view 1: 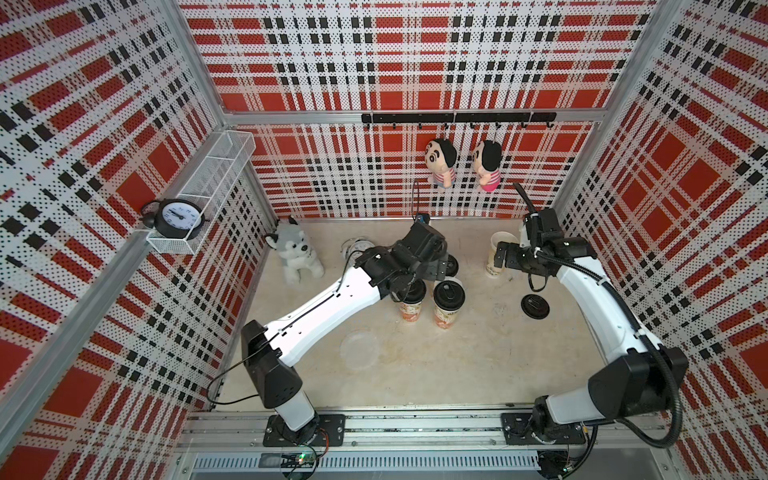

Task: Put the leak-proof paper on the milk tea cups
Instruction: Pick up the cup at the center of the board.

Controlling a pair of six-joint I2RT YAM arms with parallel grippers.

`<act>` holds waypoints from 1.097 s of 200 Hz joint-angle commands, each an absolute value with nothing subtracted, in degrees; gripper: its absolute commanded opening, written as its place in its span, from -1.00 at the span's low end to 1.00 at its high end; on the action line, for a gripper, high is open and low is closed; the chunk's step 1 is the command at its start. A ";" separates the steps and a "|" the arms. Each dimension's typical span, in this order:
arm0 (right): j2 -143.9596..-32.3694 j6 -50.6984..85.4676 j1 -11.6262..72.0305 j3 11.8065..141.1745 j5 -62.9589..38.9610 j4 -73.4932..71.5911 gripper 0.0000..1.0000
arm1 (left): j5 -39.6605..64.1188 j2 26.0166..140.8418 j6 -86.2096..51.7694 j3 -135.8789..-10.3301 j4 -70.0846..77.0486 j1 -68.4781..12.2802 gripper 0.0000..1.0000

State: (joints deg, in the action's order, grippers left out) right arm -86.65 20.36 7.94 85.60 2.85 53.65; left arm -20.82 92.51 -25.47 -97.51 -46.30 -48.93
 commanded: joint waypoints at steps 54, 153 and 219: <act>-102.99 15.84 6.51 100.61 3.66 56.71 0.99 | -20.04 83.24 -26.90 -89.48 -39.88 -42.74 0.96; -107.82 16.08 6.08 105.52 7.62 57.92 0.99 | -19.14 83.76 -27.19 -89.25 -39.81 -41.18 0.96; -111.64 16.14 5.67 109.44 8.17 58.56 0.99 | -19.07 83.67 -28.03 -88.68 -40.08 -40.78 0.96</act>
State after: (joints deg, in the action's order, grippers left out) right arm -110.74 16.93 6.13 107.66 7.40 57.45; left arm -19.51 83.99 -27.22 -89.30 -40.82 -41.19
